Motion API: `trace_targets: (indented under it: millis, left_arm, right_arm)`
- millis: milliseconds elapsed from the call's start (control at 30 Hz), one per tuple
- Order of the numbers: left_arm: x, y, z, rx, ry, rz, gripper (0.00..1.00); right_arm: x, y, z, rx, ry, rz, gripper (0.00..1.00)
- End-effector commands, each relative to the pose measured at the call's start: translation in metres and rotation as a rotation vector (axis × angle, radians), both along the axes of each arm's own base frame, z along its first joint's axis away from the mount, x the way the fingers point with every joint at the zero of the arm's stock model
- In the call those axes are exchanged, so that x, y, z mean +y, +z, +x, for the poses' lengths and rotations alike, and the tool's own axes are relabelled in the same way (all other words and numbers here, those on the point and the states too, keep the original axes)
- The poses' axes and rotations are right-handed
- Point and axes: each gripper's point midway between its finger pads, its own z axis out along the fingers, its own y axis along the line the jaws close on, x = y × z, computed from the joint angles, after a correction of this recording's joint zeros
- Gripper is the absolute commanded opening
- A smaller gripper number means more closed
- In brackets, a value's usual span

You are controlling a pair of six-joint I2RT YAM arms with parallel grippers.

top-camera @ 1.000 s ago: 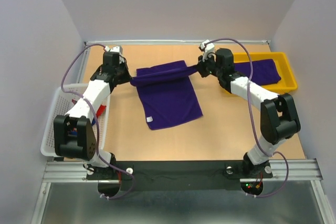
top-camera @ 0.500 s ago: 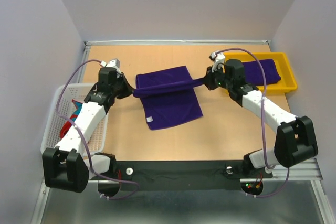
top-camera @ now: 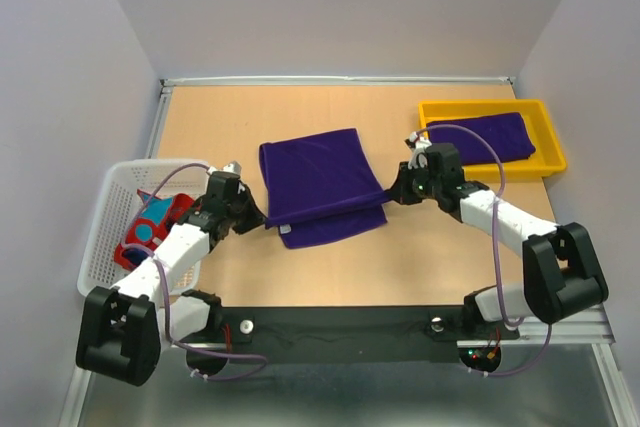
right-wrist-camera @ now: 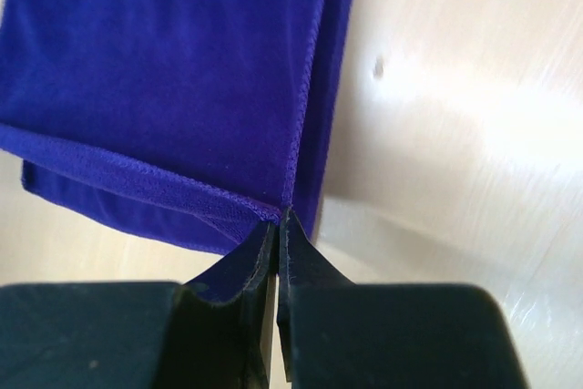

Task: Fold and stack the towels
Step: Fold the towel

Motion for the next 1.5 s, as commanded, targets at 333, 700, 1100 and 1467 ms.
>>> trace_targets:
  millis: [333, 700, 1100, 1467]
  left_arm:
    - [-0.008, -0.035, -0.026, 0.030, 0.085, -0.001, 0.00]
    - [-0.028, 0.012, -0.051, -0.065, 0.070, -0.179, 0.65]
    - [-0.030, 0.019, -0.049, -0.043, 0.081, -0.181, 0.72]
    - [-0.049, -0.027, -0.065, 0.067, 0.031, -0.071, 0.56]
  right_arm:
    - [-0.025, -0.055, -0.014, 0.189, -0.188, -0.024, 0.06]
    - [-0.020, -0.024, -0.033, 0.166, -0.159, 0.048, 0.55]
    - [-0.009, 0.003, -0.040, 0.150, -0.114, 0.122, 0.60]
    - [-0.021, -0.052, -0.057, 0.278, -0.162, 0.037, 0.47]
